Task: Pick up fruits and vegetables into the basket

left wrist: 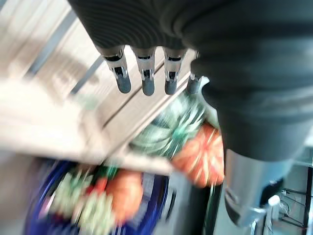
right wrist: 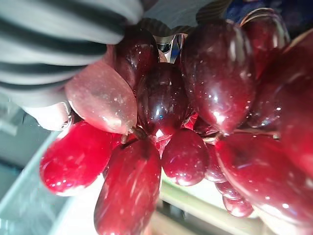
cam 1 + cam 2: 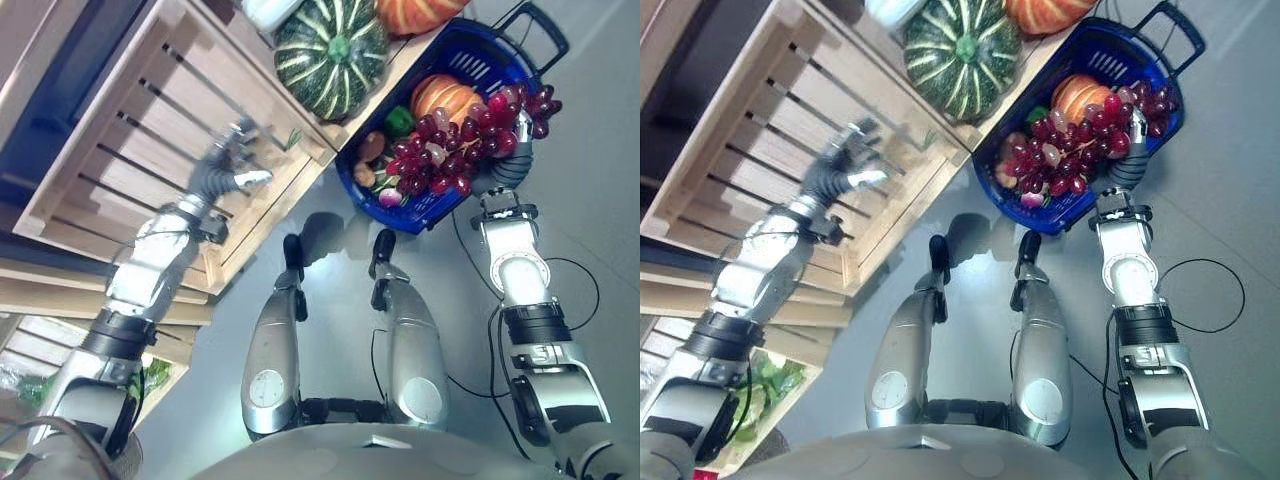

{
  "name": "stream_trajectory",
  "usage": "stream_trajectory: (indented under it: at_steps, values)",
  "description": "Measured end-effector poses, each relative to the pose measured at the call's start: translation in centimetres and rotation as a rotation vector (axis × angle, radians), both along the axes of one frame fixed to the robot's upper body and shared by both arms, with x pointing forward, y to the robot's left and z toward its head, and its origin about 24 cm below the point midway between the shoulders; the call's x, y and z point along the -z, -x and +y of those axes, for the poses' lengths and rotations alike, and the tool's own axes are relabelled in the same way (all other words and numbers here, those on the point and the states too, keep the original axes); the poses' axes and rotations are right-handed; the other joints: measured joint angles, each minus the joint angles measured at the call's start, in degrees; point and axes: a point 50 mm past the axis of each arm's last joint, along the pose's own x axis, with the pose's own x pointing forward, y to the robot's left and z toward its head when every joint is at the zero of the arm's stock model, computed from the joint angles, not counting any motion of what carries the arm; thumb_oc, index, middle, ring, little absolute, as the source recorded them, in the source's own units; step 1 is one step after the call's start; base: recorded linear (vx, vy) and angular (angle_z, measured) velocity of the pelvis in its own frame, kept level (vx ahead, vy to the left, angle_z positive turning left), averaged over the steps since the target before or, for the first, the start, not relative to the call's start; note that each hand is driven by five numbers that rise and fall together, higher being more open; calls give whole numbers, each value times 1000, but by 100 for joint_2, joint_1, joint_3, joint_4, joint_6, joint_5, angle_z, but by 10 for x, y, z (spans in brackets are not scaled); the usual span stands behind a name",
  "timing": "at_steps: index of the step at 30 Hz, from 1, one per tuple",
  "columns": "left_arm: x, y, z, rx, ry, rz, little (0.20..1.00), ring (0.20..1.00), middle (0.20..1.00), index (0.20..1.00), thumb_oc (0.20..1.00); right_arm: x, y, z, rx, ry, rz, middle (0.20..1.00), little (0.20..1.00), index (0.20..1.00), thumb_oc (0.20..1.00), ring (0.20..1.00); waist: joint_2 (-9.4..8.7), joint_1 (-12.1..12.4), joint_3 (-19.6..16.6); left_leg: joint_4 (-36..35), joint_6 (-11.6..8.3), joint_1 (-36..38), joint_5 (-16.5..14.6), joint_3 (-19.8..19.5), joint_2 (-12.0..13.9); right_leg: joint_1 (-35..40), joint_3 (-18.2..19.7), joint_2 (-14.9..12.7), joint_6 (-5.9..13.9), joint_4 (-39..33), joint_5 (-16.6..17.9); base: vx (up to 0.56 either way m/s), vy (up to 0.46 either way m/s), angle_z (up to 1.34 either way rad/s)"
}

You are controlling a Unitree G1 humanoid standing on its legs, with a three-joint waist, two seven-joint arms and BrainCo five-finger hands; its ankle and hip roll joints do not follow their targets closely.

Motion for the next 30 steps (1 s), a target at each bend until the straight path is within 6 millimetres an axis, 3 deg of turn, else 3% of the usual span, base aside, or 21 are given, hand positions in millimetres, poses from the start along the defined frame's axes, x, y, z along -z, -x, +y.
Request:
stream_trajectory:
  at_steps: [3, 9, 13, 17, 23, 30]
  values:
    - [9, 5, -11, 64, 52, 61, 1000, 1000, 1000, 1000, 1000, 2, -6, -12, 48, -48, 28, 200, 200, 200, 200, 200, 49, 67, 72, 102, 6, -223, 12, -78, -3, -139, -124, -44, -19, 98, -39, -35, -139, 18]
    - [21, 5, -31, 149, 129, 156, 1000, 1000, 1000, 1000, 1000, -14, -28, -43, 179, -155, 48, 200, 200, 200, 200, 200, 56, 183, 79, 397, 24, -1035, 51, -181, 1, -785, -271, -107, -62, 291, -25, -33, -111, 12]
    - [23, -1, -40, 170, 130, 180, 1000, 1000, 1000, 1000, 1000, -38, -41, -59, 240, -194, 76, 200, 200, 200, 200, 200, 61, 281, 80, 507, 43, -1559, 84, -195, -9, -1287, -270, -148, -51, 404, -33, 2, -55, 4]
    - [27, -5, -36, 139, 194, 227, 1000, 1000, 1000, 1000, 1000, -41, -47, -61, 264, -212, 127, 200, 200, 200, 200, 200, 108, 308, 99, 703, 85, -1830, 45, -163, -59, -1526, -272, -244, -123, 611, -73, 18, -48, 10]
    - [30, -6, -35, 136, 215, 226, 1000, 1000, 1000, 1000, 1000, -48, -48, -74, 331, -235, 204, 200, 200, 200, 200, 200, 122, 340, 102, 1004, 164, -2349, -26, -165, -142, -2029, -116, -340, -73, 934, -184, 16, -18, 8]
    - [31, -8, -39, 148, 208, 209, 1000, 1000, 1000, 1000, 1000, -41, -50, -80, 341, -255, 295, 200, 200, 200, 200, 200, 131, 336, 105, 1301, 223, -2789, -63, -150, -200, -2453, -42, -438, -63, 1188, -191, 1, -5, 0]
